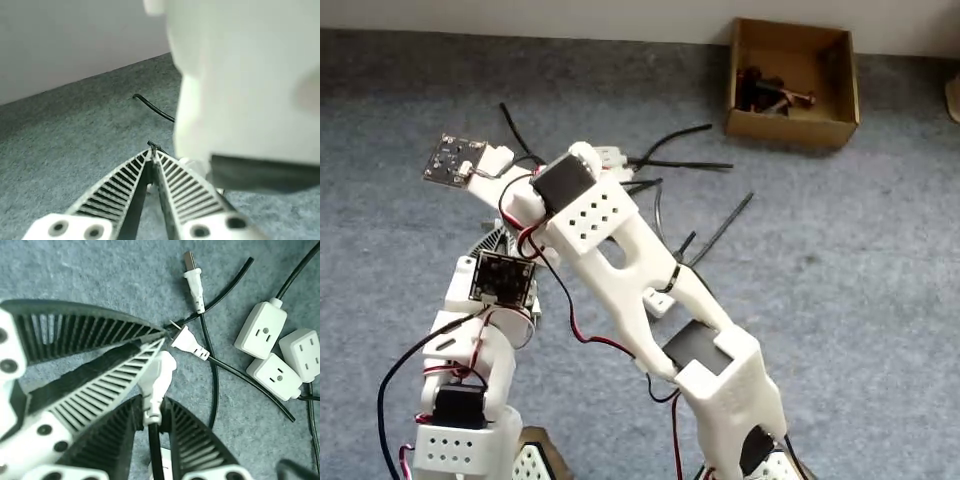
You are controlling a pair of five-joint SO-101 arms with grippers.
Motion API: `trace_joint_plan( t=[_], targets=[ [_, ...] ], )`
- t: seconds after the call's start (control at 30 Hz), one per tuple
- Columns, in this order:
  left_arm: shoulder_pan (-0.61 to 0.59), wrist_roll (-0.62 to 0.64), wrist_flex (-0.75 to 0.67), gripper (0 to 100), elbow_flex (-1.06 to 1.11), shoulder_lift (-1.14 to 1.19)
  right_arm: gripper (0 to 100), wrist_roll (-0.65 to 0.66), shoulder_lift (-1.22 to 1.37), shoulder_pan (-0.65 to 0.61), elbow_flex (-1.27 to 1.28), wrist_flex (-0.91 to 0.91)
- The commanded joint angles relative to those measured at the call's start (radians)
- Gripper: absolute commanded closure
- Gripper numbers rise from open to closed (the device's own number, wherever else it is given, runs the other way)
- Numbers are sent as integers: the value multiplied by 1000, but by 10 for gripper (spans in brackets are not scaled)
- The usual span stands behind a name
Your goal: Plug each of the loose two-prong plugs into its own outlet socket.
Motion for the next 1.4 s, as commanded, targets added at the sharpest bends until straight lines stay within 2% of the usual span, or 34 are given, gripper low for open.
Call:
trace_joint_plan(
  t=[0.0, 0.1, 1.37],
  targets=[
    [31, 8, -17, 993, 21, -2, 993, 6, -54, -24, -87, 31],
    [31, 6, -17, 993, 21, -2, 993, 6, -93, -25, -122, 73],
    [30, 9, -17, 993, 21, -2, 993, -23, -113, -51, -131, 76]
  ],
)
